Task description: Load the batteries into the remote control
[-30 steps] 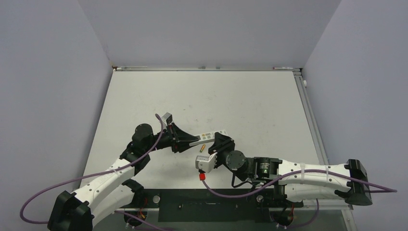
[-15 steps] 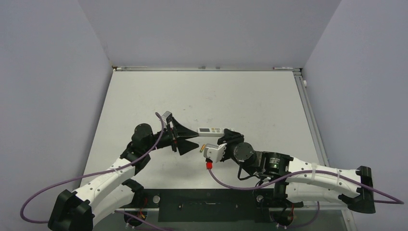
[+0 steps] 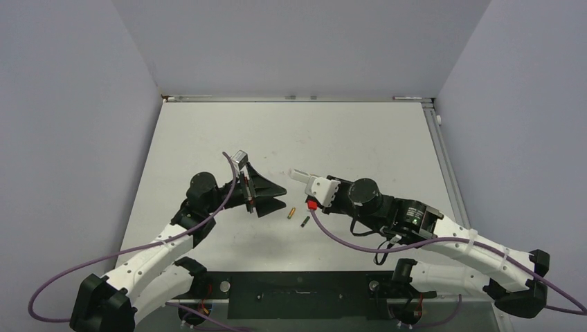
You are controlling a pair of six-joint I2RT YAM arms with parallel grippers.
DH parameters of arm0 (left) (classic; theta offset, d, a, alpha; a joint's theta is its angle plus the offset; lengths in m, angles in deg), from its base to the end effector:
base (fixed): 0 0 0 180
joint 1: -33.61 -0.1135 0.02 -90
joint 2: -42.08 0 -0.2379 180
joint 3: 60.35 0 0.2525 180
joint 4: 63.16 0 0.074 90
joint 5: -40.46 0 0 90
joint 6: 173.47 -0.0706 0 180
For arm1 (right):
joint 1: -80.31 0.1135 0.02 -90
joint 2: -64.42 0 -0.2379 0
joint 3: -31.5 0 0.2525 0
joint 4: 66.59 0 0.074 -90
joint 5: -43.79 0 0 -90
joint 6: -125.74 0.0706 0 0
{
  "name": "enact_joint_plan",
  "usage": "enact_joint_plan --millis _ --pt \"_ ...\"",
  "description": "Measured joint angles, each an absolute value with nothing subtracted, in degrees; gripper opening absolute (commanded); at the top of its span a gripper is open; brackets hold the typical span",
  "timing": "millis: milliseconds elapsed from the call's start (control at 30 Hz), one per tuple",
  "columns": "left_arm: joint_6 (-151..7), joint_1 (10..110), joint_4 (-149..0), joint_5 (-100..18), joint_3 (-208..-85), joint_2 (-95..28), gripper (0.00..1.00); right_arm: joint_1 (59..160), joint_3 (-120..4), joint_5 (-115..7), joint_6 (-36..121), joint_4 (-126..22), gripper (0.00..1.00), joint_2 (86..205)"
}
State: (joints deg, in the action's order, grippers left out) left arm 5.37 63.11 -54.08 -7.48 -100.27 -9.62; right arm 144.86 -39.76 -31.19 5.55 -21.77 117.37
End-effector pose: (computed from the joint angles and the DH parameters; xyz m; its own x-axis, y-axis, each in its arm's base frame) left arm 0.1908 -0.1623 0.2427 -0.9486 -0.3161 0.0113 -0.0218 0.0296 -0.9993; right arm 0.1212 0.2121 0.3192 0.2227 -0.6624 -0.7153 -0.7641 0.3371 -0.5500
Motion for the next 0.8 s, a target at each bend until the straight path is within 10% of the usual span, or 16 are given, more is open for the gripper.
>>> enact_joint_plan --millis 800 --pt "-31.8 63.1 -83.7 -2.6 -118.8 -12.7 0.84 121.4 -52.8 -75.6 31.6 -3.8 0.09 126.4"
